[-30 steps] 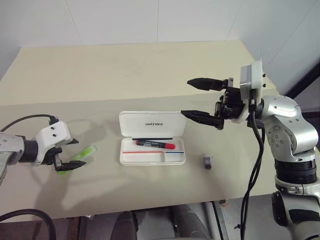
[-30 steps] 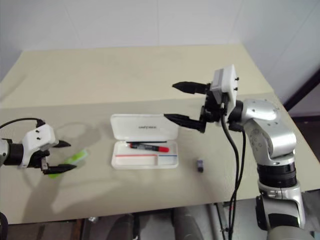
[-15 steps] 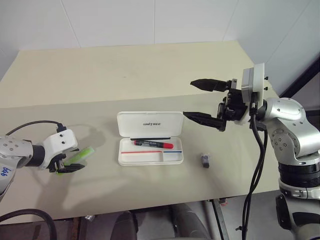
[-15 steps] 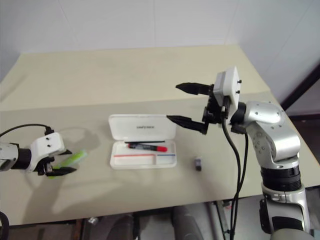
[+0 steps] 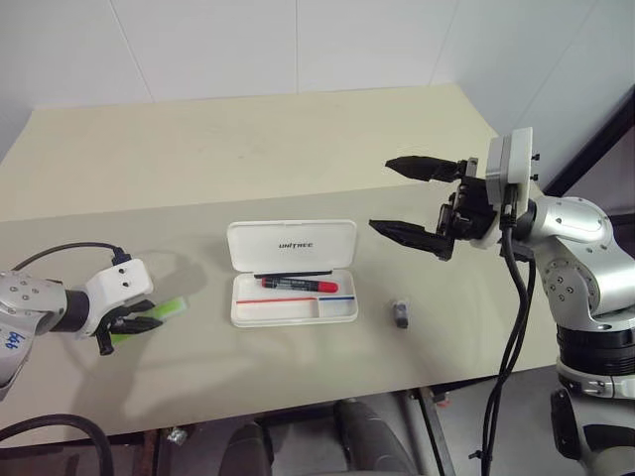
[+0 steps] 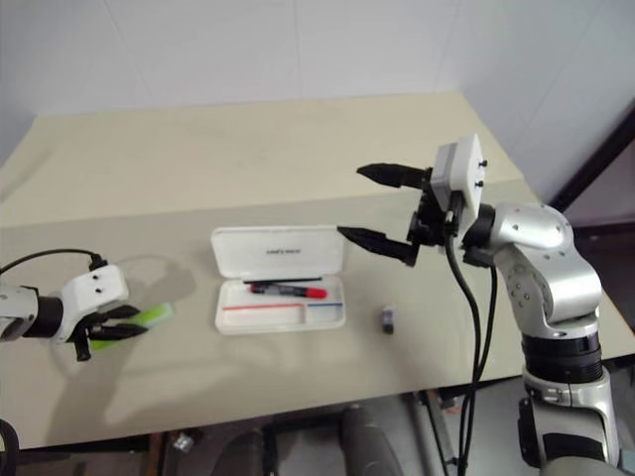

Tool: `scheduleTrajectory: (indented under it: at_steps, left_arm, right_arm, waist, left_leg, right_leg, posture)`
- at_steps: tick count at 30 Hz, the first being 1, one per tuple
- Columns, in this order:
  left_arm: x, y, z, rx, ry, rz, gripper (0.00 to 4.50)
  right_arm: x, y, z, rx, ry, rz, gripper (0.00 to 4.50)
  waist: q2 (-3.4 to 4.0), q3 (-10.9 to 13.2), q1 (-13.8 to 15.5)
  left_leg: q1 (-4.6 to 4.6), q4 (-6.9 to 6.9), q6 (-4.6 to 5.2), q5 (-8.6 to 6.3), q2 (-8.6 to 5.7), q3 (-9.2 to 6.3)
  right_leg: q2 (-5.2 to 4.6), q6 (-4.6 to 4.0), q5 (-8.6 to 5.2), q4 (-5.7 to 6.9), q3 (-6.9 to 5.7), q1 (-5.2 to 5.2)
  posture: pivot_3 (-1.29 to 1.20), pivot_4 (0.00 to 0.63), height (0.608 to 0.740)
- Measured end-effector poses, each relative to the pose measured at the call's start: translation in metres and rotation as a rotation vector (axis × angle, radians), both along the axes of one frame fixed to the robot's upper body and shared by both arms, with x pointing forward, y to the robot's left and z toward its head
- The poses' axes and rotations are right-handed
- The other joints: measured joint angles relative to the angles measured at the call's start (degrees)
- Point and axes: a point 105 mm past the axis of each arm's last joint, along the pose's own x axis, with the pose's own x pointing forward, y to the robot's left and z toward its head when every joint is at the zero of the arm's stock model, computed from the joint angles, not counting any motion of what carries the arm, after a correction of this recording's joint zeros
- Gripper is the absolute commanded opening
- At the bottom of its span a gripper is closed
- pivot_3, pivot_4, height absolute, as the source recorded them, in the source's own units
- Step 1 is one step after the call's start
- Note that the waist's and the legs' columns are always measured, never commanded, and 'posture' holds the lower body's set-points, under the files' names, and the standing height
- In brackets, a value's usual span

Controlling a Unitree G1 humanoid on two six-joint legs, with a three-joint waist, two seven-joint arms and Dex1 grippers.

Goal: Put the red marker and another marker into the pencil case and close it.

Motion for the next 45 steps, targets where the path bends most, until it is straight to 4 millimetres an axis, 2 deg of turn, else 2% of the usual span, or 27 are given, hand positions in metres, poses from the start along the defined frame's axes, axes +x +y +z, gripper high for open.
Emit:
scheduleTrajectory:
  at_steps: [4, 6, 11, 16, 19, 21, 29, 33, 40, 45]
  left_arm:
    - [0.003, -0.024, 0.023, -0.109, -0.012, -0.063, 1.06]
    - [0.002, -0.035, 0.032, -0.151, -0.008, -0.102, 1.06]
    - [-0.006, -0.065, 0.052, -0.245, 0.019, -0.219, 1.06]
    - [-0.019, -0.088, 0.057, -0.305, 0.097, -0.310, 1.06]
    - [-0.019, -0.098, 0.058, -0.308, 0.107, -0.344, 1.06]
    - [-0.018, -0.111, 0.057, -0.325, 0.102, -0.387, 1.06]
    - [-0.007, -0.140, 0.042, -0.317, 0.078, -0.465, 1.06]
    - [0.000, -0.147, 0.033, -0.299, 0.061, -0.491, 1.06]
    - [0.007, -0.161, 0.029, -0.311, 0.040, -0.537, 1.06]
    - [0.009, -0.163, 0.028, -0.315, 0.040, -0.537, 1.06]
  right_arm:
    - [0.006, -0.007, -0.006, -0.017, 0.011, -0.029, 4.50]
    - [0.007, -0.008, -0.008, -0.021, 0.017, -0.034, 4.50]
    - [0.009, -0.011, -0.013, -0.025, 0.022, -0.050, 4.50]
    - [0.009, -0.017, -0.023, -0.039, 0.054, -0.071, 4.50]
    - [0.006, -0.021, -0.029, -0.055, 0.065, -0.088, 4.50]
    - [0.003, -0.026, -0.033, -0.062, 0.071, -0.106, 4.50]
    - [-0.007, -0.032, -0.042, -0.071, 0.089, -0.153, 4.50]
    - [-0.011, -0.034, -0.042, -0.069, 0.086, -0.177, 4.50]
    - [-0.015, -0.036, -0.043, -0.059, 0.094, -0.204, 4.50]
    - [-0.017, -0.038, -0.043, -0.053, 0.098, -0.226, 4.50]
  waist:
    - [-0.09, 0.0, 0.0]
    - [-0.08, 0.0, 0.1]
    - [-0.07, 0.0, 0.1]
    - [-0.06, 0.0, 0.3]
    - [-0.06, 0.0, 0.6]
    - [-0.05, 0.0, 1.0]
    - [-0.05, 0.0, 1.7]
    - [-0.05, 0.0, 1.8]
    - [-0.05, 0.0, 2.3]
    - [-0.05, 0.0, 2.8]
  left_leg:
    - [-0.16, -0.33, -0.12, -0.07, -0.01, 0.07]
    - [-0.28, -0.46, -0.20, -0.13, -0.02, 0.06]
    - [-0.84, -0.63, -0.22, -0.19, 0.01, -0.11]
    - [-0.87, -0.56, -0.25, -0.20, -0.01, -0.09]
    - [-0.84, -0.44, -0.25, -0.20, -0.03, -0.11]
    - [-0.79, -0.30, -0.25, -0.20, -0.04, -0.17]
    - [-0.74, 0.27, -0.22, -0.22, -0.07, -0.27]
    - [-0.74, 0.38, -0.22, -0.22, -0.10, -0.25]
    - [-0.74, 0.39, -0.20, -0.20, -0.10, -0.26]
    - [-0.73, 0.36, -0.20, -0.20, -0.10, -0.28]
  right_leg:
    - [-0.01, 0.11, 0.05, -0.18, 0.00, -0.16]
    - [0.00, 1.05, 0.44, -0.13, -0.02, -0.34]
    - [0.06, 1.03, 0.24, -0.08, -0.15, -0.96]
    - [0.04, 1.04, 0.22, -0.09, -0.13, -0.96]
    - [0.05, 1.09, 0.24, -0.05, -0.12, -0.90]
    - [0.08, 1.14, 0.27, -0.04, -0.12, -0.77]
    - [0.08, 1.29, 0.36, -0.07, -0.10, -0.37]
    - [0.08, 1.29, 0.37, -0.12, -0.03, -0.32]
    - [0.08, 1.39, 0.42, -0.09, -0.03, -0.31]
    - [0.09, 1.39, 0.42, -0.07, -0.05, -0.31]
  posture:
    - [0.00, 0.150, 0.740]
    - [0.00, 0.150, 0.740]
    - [0.00, 0.150, 0.740]
    - [0.00, 0.150, 0.740]
    - [0.00, 0.150, 0.740]
    - [0.00, 0.150, 0.740]
    - [0.00, 0.150, 0.740]
    - [0.00, 0.150, 0.740]
    - [0.00, 0.150, 0.740]
    - [0.00, 0.150, 0.740]
